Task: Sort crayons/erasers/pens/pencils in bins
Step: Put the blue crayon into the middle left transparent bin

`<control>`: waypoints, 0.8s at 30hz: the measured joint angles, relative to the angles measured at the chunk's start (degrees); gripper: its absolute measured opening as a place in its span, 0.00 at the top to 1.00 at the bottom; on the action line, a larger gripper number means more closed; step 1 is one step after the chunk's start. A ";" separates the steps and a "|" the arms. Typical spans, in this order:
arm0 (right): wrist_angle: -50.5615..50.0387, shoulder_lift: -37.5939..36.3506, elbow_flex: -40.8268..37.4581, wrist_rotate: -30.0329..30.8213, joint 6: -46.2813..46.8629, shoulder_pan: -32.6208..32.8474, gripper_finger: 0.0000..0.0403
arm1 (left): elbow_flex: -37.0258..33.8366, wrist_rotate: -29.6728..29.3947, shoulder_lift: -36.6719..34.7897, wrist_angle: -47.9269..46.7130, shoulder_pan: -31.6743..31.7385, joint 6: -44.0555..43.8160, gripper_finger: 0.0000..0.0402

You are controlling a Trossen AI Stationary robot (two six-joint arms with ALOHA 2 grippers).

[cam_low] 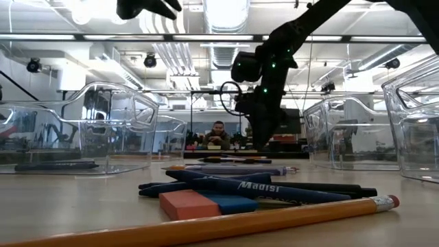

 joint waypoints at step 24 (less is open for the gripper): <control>5.74 6.94 0.00 -1.07 -1.76 0.16 0.68 | -0.24 -2.87 0.35 3.04 0.15 5.58 0.76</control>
